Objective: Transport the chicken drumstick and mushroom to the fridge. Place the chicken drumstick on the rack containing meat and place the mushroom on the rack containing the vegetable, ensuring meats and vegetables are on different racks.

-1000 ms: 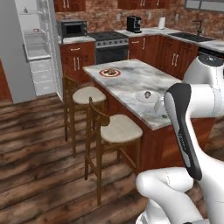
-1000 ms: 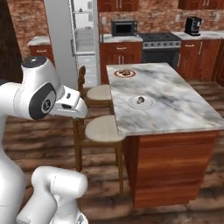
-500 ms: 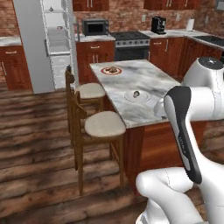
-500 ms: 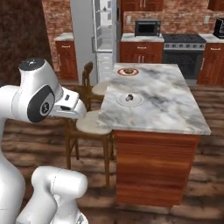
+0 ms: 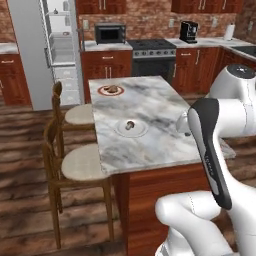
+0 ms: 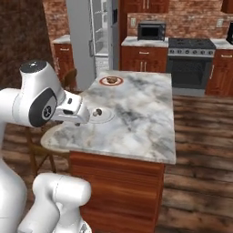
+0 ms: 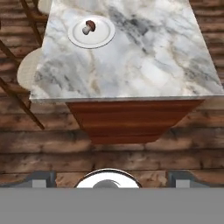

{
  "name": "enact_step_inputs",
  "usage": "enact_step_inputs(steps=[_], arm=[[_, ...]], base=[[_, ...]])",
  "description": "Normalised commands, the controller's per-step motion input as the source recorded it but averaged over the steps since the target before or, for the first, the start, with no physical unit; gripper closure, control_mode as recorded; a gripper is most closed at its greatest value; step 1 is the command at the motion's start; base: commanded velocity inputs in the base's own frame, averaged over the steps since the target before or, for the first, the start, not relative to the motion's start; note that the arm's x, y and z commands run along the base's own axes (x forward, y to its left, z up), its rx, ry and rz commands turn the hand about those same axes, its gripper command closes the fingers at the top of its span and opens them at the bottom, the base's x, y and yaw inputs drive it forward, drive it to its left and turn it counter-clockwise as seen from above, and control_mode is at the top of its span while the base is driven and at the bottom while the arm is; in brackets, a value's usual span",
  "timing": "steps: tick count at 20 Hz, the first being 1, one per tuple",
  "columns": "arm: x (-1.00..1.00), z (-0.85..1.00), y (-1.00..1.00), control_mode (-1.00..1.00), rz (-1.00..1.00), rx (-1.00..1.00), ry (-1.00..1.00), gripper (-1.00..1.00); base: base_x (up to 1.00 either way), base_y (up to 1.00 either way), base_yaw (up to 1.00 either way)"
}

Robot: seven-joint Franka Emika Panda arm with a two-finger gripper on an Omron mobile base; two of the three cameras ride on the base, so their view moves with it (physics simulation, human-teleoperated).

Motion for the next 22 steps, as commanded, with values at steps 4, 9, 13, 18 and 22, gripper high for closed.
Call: enact_step_inputs(steps=[4, 9, 13, 18, 22], arm=[[0.00, 0.00, 0.00, 1.00, 0.00, 0.00, 0.00, -1.00], [0.00, 0.00, 0.00, 1.00, 0.00, 0.00, 0.00, -1.00], [0.00, 0.00, 0.00, 1.00, 0.00, 0.00, 0.00, -1.00], [0.00, 0.00, 0.00, 1.00, 0.00, 0.00, 0.00, -1.00], [0.00, 0.00, 0.00, 1.00, 0.00, 0.00, 0.00, -1.00]], base=[[1.00, -0.27, 0.05], [1.00, 0.75, -0.02], [0.96, 1.00, 0.00], [1.00, 0.62, 0.14], [1.00, 0.29, 0.12]])
